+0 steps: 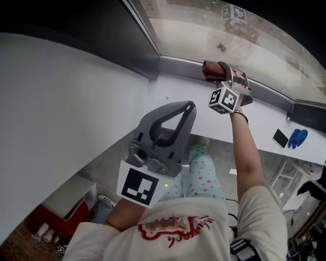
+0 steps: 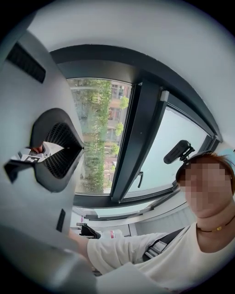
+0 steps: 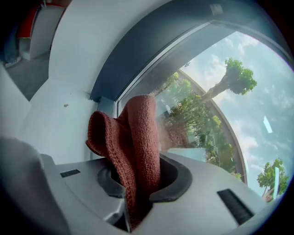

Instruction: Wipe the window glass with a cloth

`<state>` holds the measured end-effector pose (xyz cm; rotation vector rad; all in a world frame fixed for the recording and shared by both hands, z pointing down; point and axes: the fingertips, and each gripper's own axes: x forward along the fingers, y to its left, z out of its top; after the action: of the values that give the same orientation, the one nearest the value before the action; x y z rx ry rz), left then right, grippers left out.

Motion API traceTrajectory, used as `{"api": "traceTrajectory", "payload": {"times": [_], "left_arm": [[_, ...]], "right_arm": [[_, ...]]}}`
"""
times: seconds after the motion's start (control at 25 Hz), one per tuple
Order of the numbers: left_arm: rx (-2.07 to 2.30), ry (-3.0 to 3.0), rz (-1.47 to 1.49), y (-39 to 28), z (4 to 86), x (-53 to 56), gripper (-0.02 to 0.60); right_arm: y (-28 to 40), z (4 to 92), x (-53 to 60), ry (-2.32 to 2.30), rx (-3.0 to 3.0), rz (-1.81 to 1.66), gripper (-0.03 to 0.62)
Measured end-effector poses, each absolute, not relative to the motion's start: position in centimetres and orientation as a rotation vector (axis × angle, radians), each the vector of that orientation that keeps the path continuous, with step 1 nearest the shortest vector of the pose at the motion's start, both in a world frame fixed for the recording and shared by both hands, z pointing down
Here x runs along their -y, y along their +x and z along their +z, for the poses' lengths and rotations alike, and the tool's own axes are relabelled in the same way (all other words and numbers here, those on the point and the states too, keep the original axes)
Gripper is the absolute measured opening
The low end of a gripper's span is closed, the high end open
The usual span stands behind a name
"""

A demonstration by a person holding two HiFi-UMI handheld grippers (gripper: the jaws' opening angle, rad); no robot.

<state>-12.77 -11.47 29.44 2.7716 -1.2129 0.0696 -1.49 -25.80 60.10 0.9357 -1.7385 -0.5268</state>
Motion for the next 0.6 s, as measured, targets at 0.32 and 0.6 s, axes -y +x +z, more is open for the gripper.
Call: {"api": "traceTrajectory", "payload": {"times": [0.32,0.6], "left_arm": [[1.249,2.726,0.121,-14.5,31.4,11.5,0.018],[1.245,2.749,0.144,-15.0,31.5,11.7,0.018]], "right_arm": [[-1.5,67.8,25.6,0.834,1.751,-0.317,0.094],[0.0,70.3,25.5,0.769,1.703,-0.256,0.092]]}}
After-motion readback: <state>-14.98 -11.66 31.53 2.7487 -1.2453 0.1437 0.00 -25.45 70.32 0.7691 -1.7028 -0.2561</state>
